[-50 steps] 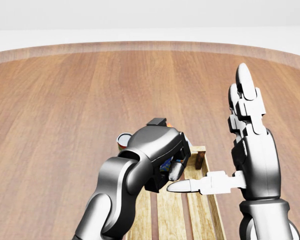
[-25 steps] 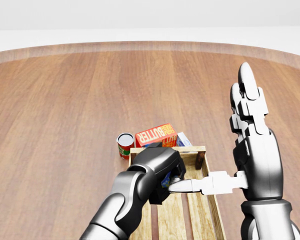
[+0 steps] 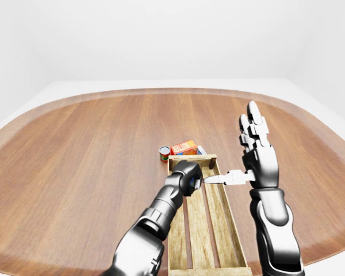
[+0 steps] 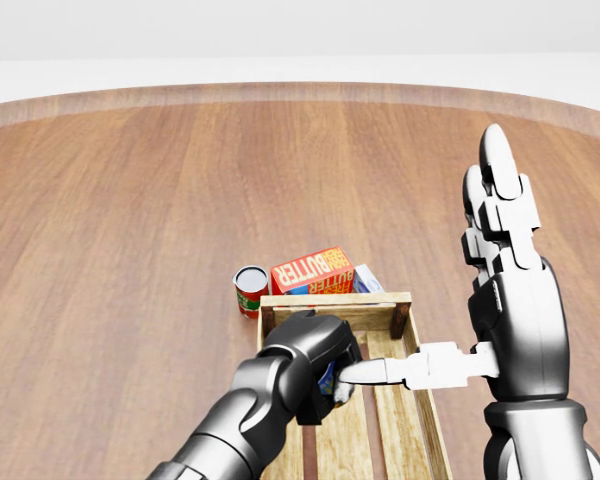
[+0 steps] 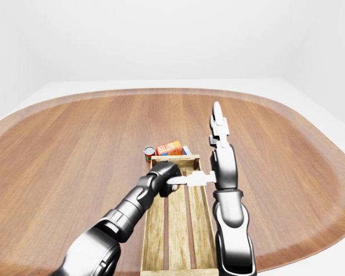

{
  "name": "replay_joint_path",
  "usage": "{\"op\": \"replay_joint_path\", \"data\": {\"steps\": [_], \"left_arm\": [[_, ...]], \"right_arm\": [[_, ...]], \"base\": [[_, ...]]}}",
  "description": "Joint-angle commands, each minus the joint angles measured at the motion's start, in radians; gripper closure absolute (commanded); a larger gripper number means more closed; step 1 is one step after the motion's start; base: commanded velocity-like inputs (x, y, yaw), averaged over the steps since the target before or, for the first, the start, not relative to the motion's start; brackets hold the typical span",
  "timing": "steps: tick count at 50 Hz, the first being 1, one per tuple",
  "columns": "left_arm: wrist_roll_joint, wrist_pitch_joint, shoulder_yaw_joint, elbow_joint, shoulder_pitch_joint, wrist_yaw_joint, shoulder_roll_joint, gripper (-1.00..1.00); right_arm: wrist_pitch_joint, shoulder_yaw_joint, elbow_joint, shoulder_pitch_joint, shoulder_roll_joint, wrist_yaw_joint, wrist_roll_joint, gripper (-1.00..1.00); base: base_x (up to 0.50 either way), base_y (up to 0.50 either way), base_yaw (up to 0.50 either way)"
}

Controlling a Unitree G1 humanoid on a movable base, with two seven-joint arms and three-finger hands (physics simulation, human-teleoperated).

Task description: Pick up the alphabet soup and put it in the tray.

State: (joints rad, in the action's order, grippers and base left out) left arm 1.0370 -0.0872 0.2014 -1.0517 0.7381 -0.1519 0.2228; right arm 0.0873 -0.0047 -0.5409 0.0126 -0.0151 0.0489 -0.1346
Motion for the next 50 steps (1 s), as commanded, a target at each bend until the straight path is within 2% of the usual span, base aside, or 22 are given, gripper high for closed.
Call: {"op": "replay_joint_path", "data": {"steps": [1, 20, 50], "left_arm": [[-0.043, 0.0, -0.003, -0.066, 0.029, 0.031, 0.017, 1.0], [-0.056, 0.0, -0.013, -0.191, 0.06, 0.081, 0.038, 1.0], [-0.013, 0.0, -0.008, -0.245, 0.05, 0.099, 0.074, 1.0]], "right_arm": [[0.0, -0.001, 0.003, -0.001, 0.0, -0.002, 0.002, -1.0], [0.0, -0.001, 0.01, -0.003, 0.0, -0.001, 0.004, -1.0], [0.0, 0.0, 0.008, -0.003, 0.0, 0.0, 0.007, -1.0]], "base": [[0.0, 0.0, 0.0], [0.0, 0.0, 0.0], [0.0, 0.0, 0.0]]}}
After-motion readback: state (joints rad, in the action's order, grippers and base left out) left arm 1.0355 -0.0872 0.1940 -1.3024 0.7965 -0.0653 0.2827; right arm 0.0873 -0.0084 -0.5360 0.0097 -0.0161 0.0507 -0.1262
